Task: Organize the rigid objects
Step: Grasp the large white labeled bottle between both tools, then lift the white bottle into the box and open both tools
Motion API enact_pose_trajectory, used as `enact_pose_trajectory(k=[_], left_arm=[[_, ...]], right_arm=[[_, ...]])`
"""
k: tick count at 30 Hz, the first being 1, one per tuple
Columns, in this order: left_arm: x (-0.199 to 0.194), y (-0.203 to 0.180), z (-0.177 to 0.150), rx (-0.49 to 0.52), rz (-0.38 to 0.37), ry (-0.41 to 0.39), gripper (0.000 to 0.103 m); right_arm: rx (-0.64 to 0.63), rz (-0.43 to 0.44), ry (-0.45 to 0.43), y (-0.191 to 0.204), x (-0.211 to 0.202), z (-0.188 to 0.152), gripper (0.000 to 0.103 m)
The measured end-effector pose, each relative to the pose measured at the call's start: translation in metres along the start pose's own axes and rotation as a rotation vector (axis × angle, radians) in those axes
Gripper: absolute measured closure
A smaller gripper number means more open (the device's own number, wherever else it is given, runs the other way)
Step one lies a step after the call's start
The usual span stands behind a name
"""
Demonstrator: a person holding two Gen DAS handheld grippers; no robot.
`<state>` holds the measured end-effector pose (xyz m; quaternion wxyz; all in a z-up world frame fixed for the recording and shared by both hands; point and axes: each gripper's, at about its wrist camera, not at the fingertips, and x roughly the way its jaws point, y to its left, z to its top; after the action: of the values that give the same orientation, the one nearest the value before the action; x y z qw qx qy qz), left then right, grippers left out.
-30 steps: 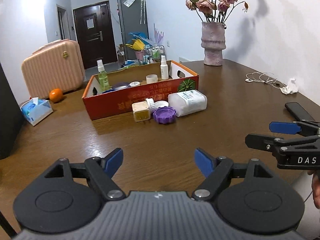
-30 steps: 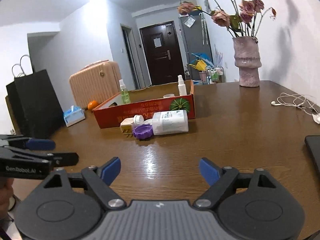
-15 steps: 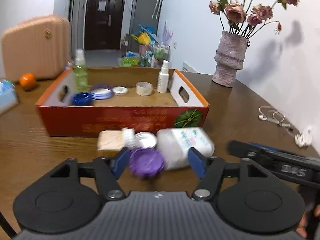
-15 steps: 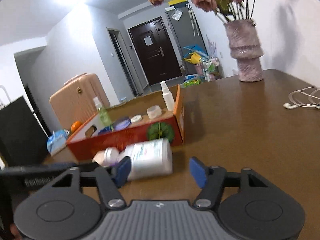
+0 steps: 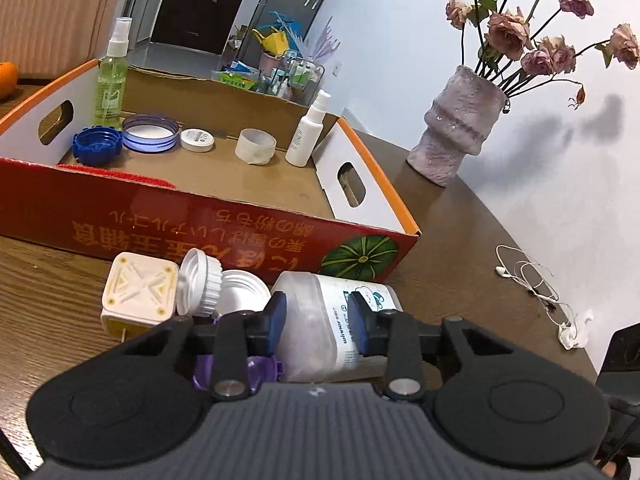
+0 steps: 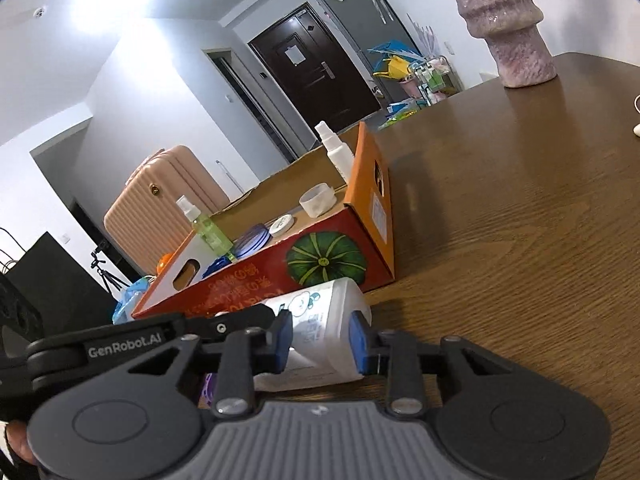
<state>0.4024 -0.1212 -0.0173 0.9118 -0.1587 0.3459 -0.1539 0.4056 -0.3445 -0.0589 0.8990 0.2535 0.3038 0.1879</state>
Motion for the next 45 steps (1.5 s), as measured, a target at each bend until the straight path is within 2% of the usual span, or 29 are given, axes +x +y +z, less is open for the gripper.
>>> enact_pose_trajectory(k=[2, 4, 8, 11, 14, 17, 25, 29, 32, 37, 41, 45], left_arm=[[0.003, 0.003, -0.001, -0.005, -0.026, 0.008, 0.060], [0.005, 0.007, 0.000, -0.033, -0.043, 0.018, 0.059], [0.001, 0.007, 0.001, -0.045, -0.033, 0.008, 0.072], [-0.010, 0.000, -0.001, -0.014, -0.011, 0.019, 0.078], [-0.027, -0.005, -0.009, 0.017, -0.022, 0.066, 0.078], [-0.049, -0.005, -0.023, 0.005, -0.034, 0.056, 0.078], [-0.112, -0.014, -0.059, 0.033, -0.060, 0.008, 0.078], [-0.130, -0.017, -0.066, 0.062, -0.049, 0.007, 0.078], [-0.136, -0.016, -0.065, 0.064, -0.069, 0.004, 0.078], [-0.140, -0.012, -0.044, 0.023, -0.104, -0.038, 0.078], [-0.133, -0.008, 0.000, 0.011, -0.134, -0.085, 0.078], [-0.102, 0.002, 0.057, -0.015, -0.153, -0.090, 0.078]], right_arm=[[0.007, 0.006, -0.003, -0.001, 0.002, 0.000, 0.071], [0.017, 0.018, -0.003, -0.005, 0.000, -0.001, 0.069], [0.010, 0.022, -0.002, -0.005, -0.003, -0.001, 0.070], [-0.011, 0.009, -0.013, -0.001, -0.005, -0.002, 0.073], [0.001, -0.008, -0.011, 0.003, -0.017, -0.004, 0.082], [0.004, -0.012, 0.010, 0.010, -0.037, -0.016, 0.085], [-0.042, -0.020, -0.001, 0.046, -0.103, -0.059, 0.086], [-0.012, -0.002, -0.020, 0.052, -0.118, -0.075, 0.086], [-0.010, 0.002, -0.032, 0.057, -0.124, -0.078, 0.086], [-0.033, -0.002, -0.046, 0.068, -0.125, -0.061, 0.086], [-0.080, 0.010, -0.080, 0.080, -0.113, -0.030, 0.086], [-0.097, 0.014, -0.112, 0.085, -0.079, 0.024, 0.086]])
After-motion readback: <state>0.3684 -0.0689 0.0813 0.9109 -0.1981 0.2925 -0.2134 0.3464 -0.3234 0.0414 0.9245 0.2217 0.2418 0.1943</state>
